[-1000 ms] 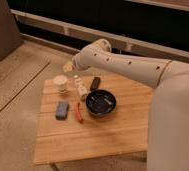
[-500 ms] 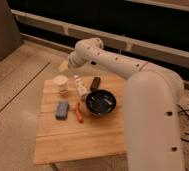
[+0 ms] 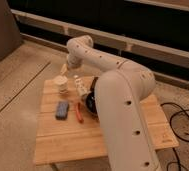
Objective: Place the ceramic cup in the ceramic bowl
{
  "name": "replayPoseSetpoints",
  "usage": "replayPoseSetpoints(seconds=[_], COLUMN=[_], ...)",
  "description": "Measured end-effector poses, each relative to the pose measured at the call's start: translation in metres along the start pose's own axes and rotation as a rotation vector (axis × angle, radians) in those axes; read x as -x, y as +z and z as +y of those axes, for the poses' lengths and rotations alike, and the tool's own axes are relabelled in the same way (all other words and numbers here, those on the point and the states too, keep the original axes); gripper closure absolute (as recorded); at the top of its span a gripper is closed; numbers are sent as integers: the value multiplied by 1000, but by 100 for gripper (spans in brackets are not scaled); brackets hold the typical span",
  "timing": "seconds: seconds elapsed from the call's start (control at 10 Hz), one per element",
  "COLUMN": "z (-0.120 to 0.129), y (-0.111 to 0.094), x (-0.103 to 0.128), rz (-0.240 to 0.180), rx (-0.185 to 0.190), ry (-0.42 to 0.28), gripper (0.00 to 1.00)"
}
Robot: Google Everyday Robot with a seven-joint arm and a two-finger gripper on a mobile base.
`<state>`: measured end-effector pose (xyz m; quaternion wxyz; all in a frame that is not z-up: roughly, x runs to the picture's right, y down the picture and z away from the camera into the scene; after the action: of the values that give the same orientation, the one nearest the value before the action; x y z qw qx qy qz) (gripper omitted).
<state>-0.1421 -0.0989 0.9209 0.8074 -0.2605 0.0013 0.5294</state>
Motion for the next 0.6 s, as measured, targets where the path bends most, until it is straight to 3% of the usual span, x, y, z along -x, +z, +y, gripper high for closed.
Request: replayPoseSetpoints(seconds=[0.5, 0.6], z=[26, 25], y=[38, 50], x=[-1, -12], rz=[89, 138], rx=[51, 60], ry=[39, 65], gripper=[35, 37])
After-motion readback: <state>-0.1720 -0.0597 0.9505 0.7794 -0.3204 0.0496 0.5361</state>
